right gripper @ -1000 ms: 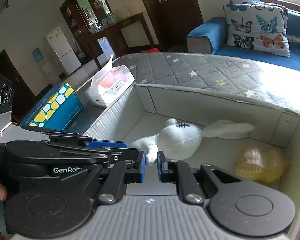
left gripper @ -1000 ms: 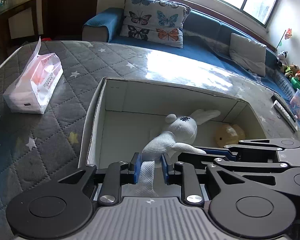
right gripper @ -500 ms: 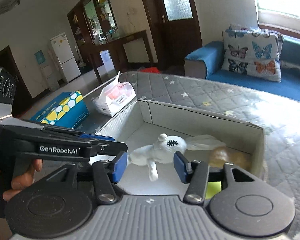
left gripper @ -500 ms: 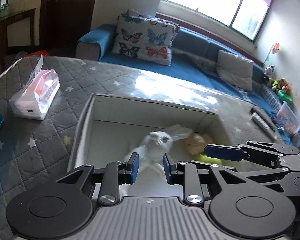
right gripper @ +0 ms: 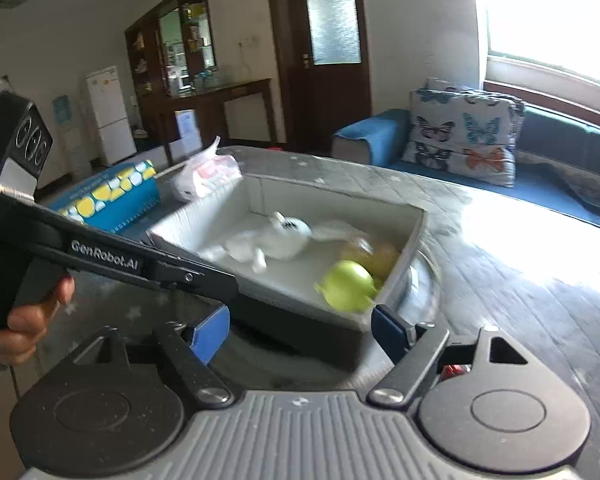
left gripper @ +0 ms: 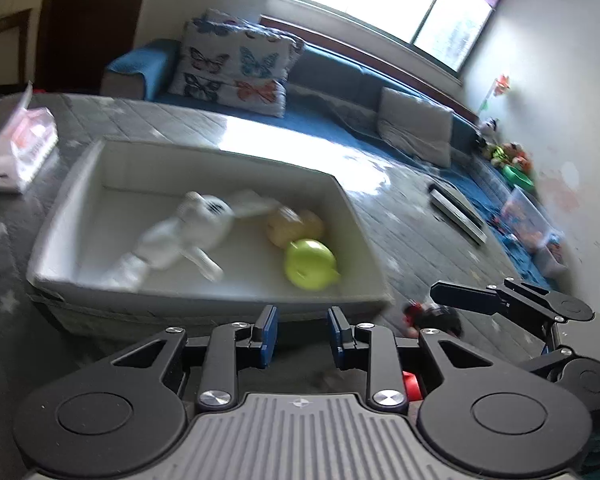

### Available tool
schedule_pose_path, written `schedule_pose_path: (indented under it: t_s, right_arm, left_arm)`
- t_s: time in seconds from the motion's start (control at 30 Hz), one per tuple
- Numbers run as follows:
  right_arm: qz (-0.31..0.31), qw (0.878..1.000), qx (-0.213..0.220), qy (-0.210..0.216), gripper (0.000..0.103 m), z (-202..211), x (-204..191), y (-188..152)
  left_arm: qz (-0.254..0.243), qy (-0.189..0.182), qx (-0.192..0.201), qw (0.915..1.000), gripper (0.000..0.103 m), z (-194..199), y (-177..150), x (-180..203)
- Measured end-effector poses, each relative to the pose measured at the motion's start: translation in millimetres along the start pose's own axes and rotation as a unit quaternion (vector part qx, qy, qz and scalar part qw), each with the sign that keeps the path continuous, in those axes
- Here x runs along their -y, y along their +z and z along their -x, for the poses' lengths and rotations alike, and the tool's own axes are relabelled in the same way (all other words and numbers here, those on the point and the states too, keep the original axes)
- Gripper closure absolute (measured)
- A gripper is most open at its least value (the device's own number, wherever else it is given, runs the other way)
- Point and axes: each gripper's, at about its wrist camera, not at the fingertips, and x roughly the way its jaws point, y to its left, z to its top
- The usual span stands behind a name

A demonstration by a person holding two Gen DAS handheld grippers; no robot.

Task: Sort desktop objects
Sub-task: 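Move the left gripper down around the red round toy, then close the left gripper on the red toy and lift it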

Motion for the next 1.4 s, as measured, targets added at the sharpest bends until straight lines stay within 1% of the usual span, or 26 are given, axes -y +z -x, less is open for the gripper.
schedule_pose_path:
  t_s: [0.17,0.27,0.4,0.47,0.67,0.73,0.8,0.9,1.07,1.2,1.4]
  right_arm:
    - [0.004,0.999,-0.010,-0.031,0.021,16,3,-31]
    - [-0.006,0.999,-0.017,-0.041,0.021,20,5,-48]
    - [-0.024,0.999,-0.029,-0.038,0.021,19,11,-61]
    - [-0.032,0.998,-0.033,-0.036,0.022,18,14,-67]
    - [-0.054,0.997,-0.045,-0.026,0.025,15,22,-83]
    - [-0.061,0.997,-0.048,-0.020,0.029,14,24,-86]
    - [-0.067,0.996,-0.050,-0.016,0.036,11,25,-87]
    - [-0.080,0.995,-0.052,-0.007,0.043,8,27,-89]
    - [-0.088,0.995,-0.053,-0.006,0.047,7,26,-90]
    - [-0.098,0.994,-0.053,-0.004,0.048,8,27,-91]
    - [-0.097,0.994,-0.058,-0.006,0.051,6,24,-92]
  left_arm:
    - [-0.011,-0.031,-0.026,0.9991,0.072,-15,-21,23]
    - [-0.006,-0.055,-0.044,0.9975,0.072,-26,-30,33]
    - [-0.001,-0.085,-0.063,0.9944,0.072,-37,-36,44]
    - [0.000,-0.093,-0.066,0.9935,0.072,-41,-39,49]
    - [0.004,-0.100,-0.074,0.9922,0.071,-50,-40,56]
    - [0.007,-0.100,-0.078,0.9919,0.071,-53,-40,57]
    - [0.011,-0.101,-0.083,0.9914,0.071,-55,-40,57]
    - [0.012,-0.101,-0.086,0.9911,0.071,-58,-41,58]
    - [0.019,-0.102,-0.086,0.9909,0.069,-62,-41,58]
    - [0.032,-0.106,-0.088,0.9900,0.067,-63,-43,54]
    - [0.054,-0.114,-0.094,0.9875,0.065,-61,-46,48]
